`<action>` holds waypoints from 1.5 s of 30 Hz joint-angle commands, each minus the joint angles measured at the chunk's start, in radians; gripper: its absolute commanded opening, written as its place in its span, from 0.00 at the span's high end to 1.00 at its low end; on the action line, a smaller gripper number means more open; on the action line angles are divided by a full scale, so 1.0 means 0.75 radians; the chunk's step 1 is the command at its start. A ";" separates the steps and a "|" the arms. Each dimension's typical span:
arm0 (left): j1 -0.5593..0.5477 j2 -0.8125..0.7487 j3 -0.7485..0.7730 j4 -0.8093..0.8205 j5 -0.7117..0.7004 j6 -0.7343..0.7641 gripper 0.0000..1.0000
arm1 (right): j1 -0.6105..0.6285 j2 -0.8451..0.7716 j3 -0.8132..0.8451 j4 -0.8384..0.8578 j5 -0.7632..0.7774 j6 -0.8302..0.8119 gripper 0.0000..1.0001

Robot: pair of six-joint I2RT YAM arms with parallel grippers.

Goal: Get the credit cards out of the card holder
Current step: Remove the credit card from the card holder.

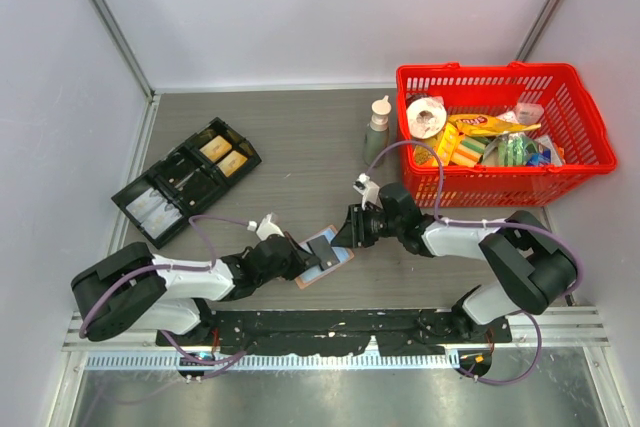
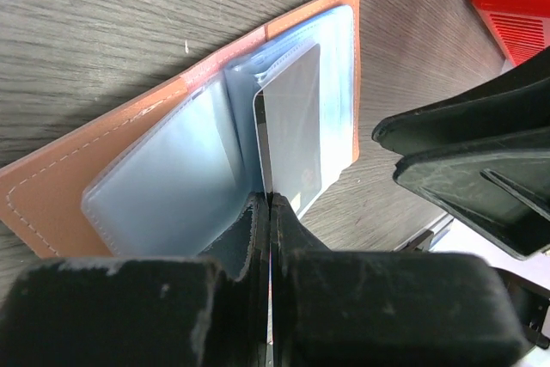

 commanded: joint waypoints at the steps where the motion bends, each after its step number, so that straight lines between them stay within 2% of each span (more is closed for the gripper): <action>1: -0.002 0.038 0.027 0.035 -0.013 0.044 1.00 | 0.016 0.025 0.031 0.122 -0.109 0.077 0.63; 11: -0.004 0.000 0.007 0.025 -0.024 0.036 1.00 | 0.022 0.186 -0.038 0.239 -0.079 0.124 0.63; 14: 0.000 -0.017 -0.010 0.031 -0.026 0.018 0.96 | 0.022 0.205 -0.052 0.229 -0.048 0.118 0.64; 18: -0.002 -0.033 -0.018 0.037 -0.001 0.026 0.85 | 0.022 0.207 -0.059 0.192 -0.024 0.101 0.64; 26: -0.002 0.008 -0.006 0.086 0.068 0.036 0.81 | 0.022 0.203 -0.055 0.170 -0.009 0.095 0.64; 30: -0.002 0.012 0.001 0.096 0.093 0.040 0.83 | 0.022 0.201 -0.057 0.163 0.001 0.095 0.64; 37: -0.002 -0.059 -0.014 0.070 0.075 0.038 0.99 | 0.024 0.199 -0.059 0.153 0.019 0.089 0.64; 45: 0.000 -0.176 -0.040 -0.057 0.044 0.008 1.00 | 0.012 0.199 -0.065 0.139 0.034 0.083 0.64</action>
